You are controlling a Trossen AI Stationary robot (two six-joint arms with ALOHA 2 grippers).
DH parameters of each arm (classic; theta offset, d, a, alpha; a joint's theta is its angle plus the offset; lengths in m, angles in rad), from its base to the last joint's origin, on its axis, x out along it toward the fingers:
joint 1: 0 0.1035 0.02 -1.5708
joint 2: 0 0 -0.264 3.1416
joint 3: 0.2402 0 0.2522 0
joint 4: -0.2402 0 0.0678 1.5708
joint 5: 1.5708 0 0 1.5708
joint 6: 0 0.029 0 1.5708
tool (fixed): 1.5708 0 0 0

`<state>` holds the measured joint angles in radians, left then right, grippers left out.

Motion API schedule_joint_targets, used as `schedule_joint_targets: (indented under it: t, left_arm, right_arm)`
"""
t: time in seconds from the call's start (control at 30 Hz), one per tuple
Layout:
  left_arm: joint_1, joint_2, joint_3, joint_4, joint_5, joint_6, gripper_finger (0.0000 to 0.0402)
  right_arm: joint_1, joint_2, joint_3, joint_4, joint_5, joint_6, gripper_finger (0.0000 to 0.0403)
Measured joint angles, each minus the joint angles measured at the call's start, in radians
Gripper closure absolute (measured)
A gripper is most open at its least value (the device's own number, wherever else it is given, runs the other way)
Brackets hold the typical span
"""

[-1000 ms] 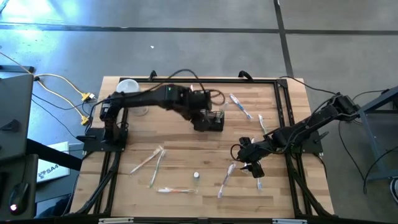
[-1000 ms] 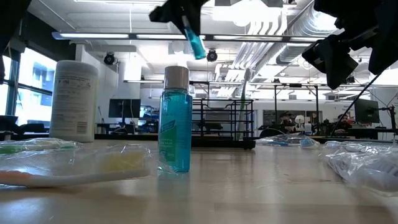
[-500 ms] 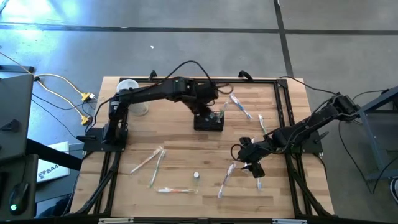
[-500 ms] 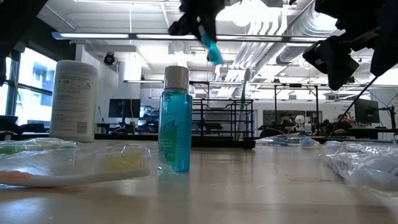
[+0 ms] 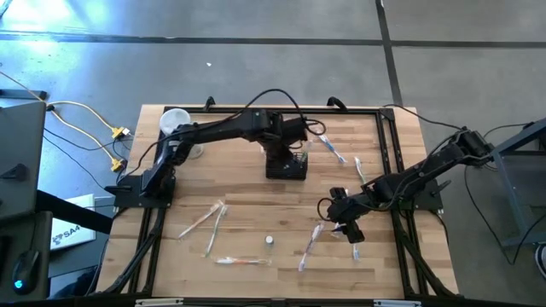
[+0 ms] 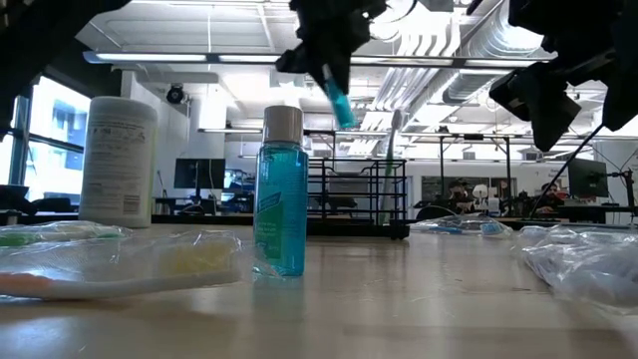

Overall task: Pick & Place toothbrushing station
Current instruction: Put the top mouthwash into the mesh organizer

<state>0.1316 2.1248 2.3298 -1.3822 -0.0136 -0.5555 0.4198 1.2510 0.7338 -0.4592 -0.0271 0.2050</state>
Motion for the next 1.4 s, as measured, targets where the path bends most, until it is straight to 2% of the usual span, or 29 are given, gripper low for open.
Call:
schedule_joint_targets:
  t: [0.57,1.4]
  left_arm:
    - [0.026,0.076,0.000,0.003,-0.014,0.052,0.0315]
    - [0.047,0.101,-0.001,-0.005,-0.030,0.072,0.0315]
  right_arm:
    - [0.000,0.000,0.000,-0.001,-0.001,0.001,0.0174]
    - [0.000,0.000,0.000,-0.003,-0.001,0.003,0.0174]
